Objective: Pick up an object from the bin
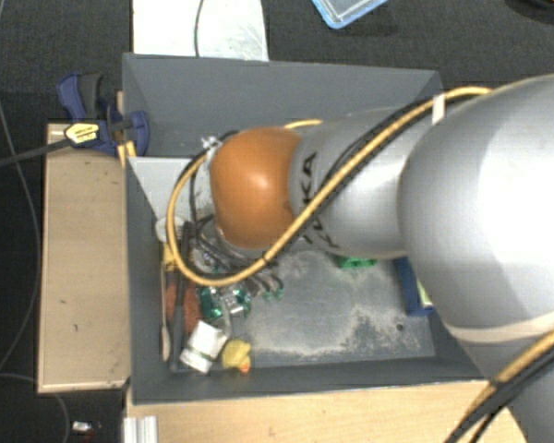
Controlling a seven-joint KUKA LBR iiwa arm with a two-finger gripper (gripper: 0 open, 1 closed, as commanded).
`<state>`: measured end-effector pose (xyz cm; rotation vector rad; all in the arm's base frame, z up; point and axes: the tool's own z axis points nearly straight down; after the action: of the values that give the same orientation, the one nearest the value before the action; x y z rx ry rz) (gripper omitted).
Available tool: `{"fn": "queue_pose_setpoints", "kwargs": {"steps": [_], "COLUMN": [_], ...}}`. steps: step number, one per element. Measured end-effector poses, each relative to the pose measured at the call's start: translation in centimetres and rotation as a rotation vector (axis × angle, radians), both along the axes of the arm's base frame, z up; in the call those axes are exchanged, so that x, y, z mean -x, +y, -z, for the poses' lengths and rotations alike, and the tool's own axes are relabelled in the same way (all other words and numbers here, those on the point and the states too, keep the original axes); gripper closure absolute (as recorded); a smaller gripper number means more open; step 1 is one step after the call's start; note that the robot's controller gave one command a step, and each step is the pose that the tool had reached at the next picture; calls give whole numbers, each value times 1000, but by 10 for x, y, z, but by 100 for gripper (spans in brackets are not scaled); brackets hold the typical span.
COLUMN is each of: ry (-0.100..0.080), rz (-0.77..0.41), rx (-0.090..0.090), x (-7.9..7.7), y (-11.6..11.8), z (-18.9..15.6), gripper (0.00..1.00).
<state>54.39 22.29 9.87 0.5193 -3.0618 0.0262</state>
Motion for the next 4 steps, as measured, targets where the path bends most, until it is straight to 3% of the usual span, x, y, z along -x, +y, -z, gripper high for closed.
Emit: {"fn": "queue_pose_setpoints", "kwargs": {"steps": [1, 2, 4], "ry": [-12, -13, -7], "rz": [-232, -432, -430], "rx": [-13, -25, -24], "x": [-13, -39, -36], "y": [-7, 12, 11], "z": [18, 26, 13], "gripper": [0, 100, 100]}}
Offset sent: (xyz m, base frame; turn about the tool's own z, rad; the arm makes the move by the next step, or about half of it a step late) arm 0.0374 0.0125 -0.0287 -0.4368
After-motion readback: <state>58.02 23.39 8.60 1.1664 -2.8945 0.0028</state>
